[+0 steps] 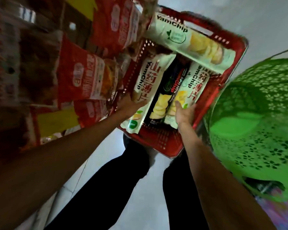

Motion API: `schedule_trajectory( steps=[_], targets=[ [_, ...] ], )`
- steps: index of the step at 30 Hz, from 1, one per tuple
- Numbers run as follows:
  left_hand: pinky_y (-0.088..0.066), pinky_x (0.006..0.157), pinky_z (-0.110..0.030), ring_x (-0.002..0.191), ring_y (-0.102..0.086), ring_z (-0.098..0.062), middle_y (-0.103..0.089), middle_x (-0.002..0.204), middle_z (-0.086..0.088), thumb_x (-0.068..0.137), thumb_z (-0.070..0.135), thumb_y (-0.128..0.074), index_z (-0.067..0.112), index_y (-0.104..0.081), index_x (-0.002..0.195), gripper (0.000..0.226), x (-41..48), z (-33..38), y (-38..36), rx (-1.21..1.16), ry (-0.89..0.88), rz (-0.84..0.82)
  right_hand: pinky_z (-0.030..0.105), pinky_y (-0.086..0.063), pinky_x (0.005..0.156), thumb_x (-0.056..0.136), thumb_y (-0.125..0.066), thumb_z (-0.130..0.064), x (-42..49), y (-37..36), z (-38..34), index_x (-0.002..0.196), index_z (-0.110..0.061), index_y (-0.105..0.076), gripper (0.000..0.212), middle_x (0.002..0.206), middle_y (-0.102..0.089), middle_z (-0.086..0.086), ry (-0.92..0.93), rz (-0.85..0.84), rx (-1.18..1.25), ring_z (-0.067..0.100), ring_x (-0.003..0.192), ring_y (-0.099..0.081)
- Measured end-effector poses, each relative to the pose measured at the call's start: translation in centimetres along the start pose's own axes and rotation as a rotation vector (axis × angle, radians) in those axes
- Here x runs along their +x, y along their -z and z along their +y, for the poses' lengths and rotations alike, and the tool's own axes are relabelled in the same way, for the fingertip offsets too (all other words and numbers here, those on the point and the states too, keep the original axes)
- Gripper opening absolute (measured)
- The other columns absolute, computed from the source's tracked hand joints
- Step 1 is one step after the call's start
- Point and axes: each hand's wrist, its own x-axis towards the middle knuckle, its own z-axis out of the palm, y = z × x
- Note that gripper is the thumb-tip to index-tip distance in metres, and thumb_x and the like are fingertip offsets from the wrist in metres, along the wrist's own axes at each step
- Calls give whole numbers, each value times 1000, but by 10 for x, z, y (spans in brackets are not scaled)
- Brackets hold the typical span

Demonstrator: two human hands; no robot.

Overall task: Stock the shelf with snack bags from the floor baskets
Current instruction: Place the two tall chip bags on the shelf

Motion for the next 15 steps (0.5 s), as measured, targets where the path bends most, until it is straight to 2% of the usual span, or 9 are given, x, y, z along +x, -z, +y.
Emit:
schedule_trajectory(
  steps=[1,3,4,5,6,8,10,12,15],
  targets=[
    [-45,103,-41,124,-54,-28,-55,137,-8,44,80,-72,10,-45,138,120,-1,-1,1,-58,22,-14,34,-24,118,88,-69,-40,4,-5,0,156,-5,-10,97,160,-25,17,-22,0,-7,31,146,-29],
    [-46,91,-27,112,-55,-18,-56,125,0,68,52,-83,10,-47,127,81,-1,-4,-1,-166,62,-62,36,-26,115,85,-72,-40,11,-12,-1,153,0,-15,98,159,-22,22,-68,-25,-20,34,146,-28],
    [-44,84,-25,107,-56,-16,-56,119,-1,76,37,-82,11,-47,119,62,1,-5,-5,-205,69,-66,37,-28,113,84,-74,-40,14,-15,-2,151,1,-19,96,158,-22,22,-84,-42,-22,35,144,-29],
    [-44,81,-26,108,-57,-18,-57,120,-3,78,31,-82,12,-47,118,57,2,-6,-8,-230,70,-67,40,-29,113,82,-76,-39,16,-14,-3,150,0,-20,97,156,-25,22,-108,-52,-11,37,143,-31],
    [-45,82,-26,114,-57,-20,-57,126,-6,77,29,-83,12,-45,125,64,2,-7,-10,-259,53,-85,42,-27,115,80,-77,-39,19,-14,-2,151,-2,-17,100,156,-27,23,-135,-55,5,38,143,-31],
    [-49,80,-18,123,-54,-19,-53,138,-6,75,20,-85,10,-38,142,82,3,-7,-11,-292,11,-149,44,-19,119,81,-77,-38,23,-14,0,154,-6,-4,109,159,-24,21,-184,-88,58,37,146,-27],
    [-50,78,-14,125,-54,-17,-54,140,-4,77,15,-82,11,-36,147,84,4,-5,-12,-312,28,-287,40,-13,120,85,-74,-33,19,-10,-2,155,-8,8,110,164,-13,14,-186,-114,144,32,149,-17],
    [-47,86,-21,122,-55,-14,-54,141,-3,80,18,-80,14,-37,147,80,0,3,-11,-318,24,-364,37,-15,120,86,-73,-32,7,-5,-2,156,-9,6,108,165,-9,11,-171,-122,196,30,150,-16],
    [-48,79,-18,115,-54,-11,-56,137,2,84,24,-76,16,-40,146,72,-15,9,-6,-401,28,-363,37,-26,119,75,-80,-44,-21,8,1,156,-10,-12,111,161,-24,11,-140,-117,211,29,145,-31]
  ],
)
